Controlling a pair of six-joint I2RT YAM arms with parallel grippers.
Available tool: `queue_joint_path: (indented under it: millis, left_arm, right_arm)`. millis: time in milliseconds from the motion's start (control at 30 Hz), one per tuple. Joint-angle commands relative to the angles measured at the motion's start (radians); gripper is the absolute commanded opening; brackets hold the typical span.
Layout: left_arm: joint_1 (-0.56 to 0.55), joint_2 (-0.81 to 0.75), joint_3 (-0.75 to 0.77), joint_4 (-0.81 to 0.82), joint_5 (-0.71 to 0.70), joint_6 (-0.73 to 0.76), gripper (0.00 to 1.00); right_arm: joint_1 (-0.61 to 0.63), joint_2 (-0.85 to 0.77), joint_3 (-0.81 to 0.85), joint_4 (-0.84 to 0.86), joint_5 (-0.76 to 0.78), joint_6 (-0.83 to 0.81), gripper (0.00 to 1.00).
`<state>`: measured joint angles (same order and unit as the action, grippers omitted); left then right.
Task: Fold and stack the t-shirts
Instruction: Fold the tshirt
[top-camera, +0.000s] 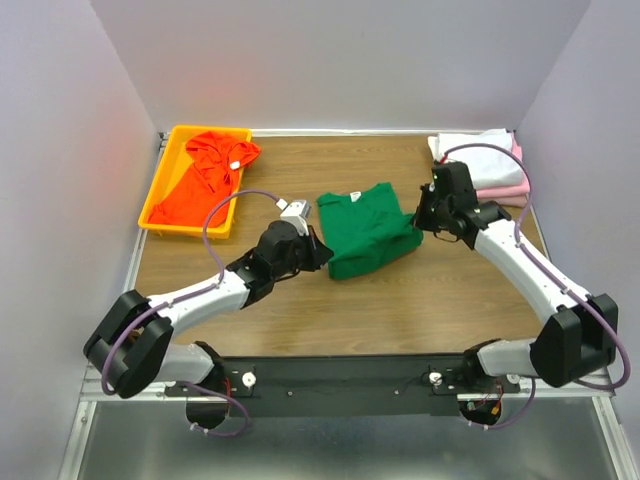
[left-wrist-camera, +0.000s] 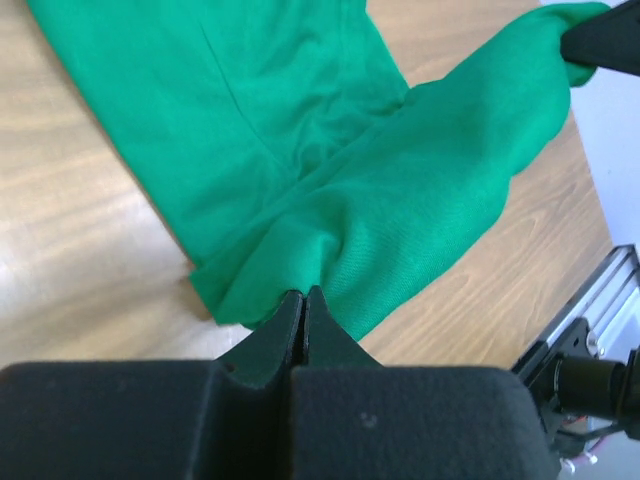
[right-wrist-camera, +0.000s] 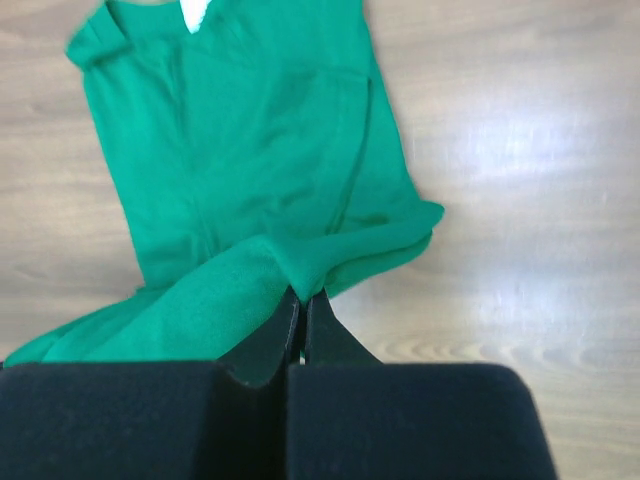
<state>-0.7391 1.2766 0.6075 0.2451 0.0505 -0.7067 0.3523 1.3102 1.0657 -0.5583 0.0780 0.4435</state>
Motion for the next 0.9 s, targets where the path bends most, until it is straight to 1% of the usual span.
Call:
queue_joint_path:
  millis: [0,133,267,433,600,867]
  left_arm:
    - [0.065,0.027,0.05,0.094,0.08,0.039,0.0]
    - [0.133,0.092,0.086,0.123,0.15,0.062,0.0]
    - [0.188,0.185,0.138,0.155,0.23,0.076,0.0]
    - [0.259,0.271,0.205,0.186,0.278,0.075,0.0]
    - [0.305,0.381,0.297,0.207,0.344,0.073,0.0]
    - [0.374,0.516,0.409,0.237,0.4,0.05,0.0]
  right_arm:
    - [-0.013,0.058,0.107,0.051,0.051,-0.038,0.0]
    - [-0.029,0.148,0.2,0.051,0.052,-0.058,0.0]
    - [-0.05,0.276,0.298,0.052,0.046,-0.08,0.0]
    - [-0.078,0.418,0.431,0.051,0.017,-0.098,0.0]
    - [-0.102,0.558,0.575,0.051,0.0,-0.112,0.0]
    - [-0.125,0.713,0.744,0.051,-0.032,-0.129,0.0]
